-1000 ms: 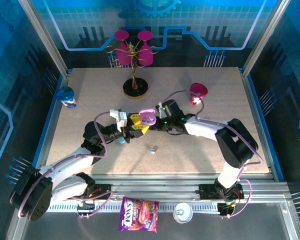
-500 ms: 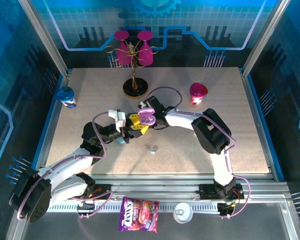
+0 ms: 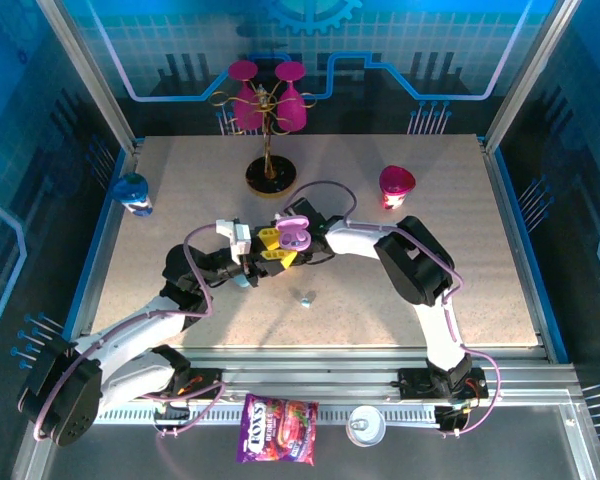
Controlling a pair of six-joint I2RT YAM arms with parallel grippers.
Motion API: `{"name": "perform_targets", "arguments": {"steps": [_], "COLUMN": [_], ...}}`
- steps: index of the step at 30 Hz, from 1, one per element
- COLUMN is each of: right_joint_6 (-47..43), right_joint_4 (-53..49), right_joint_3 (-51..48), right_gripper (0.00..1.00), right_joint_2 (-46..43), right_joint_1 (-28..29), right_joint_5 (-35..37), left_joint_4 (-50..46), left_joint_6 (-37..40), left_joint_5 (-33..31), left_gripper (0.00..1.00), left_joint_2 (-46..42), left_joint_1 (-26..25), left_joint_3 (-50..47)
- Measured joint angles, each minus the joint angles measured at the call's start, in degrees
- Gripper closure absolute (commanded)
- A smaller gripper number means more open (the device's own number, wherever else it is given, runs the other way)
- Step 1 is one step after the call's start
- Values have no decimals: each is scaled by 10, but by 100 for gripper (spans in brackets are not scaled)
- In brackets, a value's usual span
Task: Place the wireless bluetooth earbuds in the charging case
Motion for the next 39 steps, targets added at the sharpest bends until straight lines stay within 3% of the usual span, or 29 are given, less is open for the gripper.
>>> {"name": "perform_targets", "arguments": {"steps": [26, 39], "right_joint_6": [-23, -55], "right_joint_4": [-21, -51], "right_joint_3": [-102, 43], "right_gripper": [56, 56], "right_joint_2": [-126, 7], "right_joint_1": [17, 17], "right_joint_5": [26, 8], "left_joint_4": [-1, -7], "left_joint_6": [0, 1], "left_joint_5": [0, 0], "left_gripper": [70, 71], "left_joint_2": [4, 6], "left_joint_1": [-1, -6], "left_joint_3": [0, 0]}}
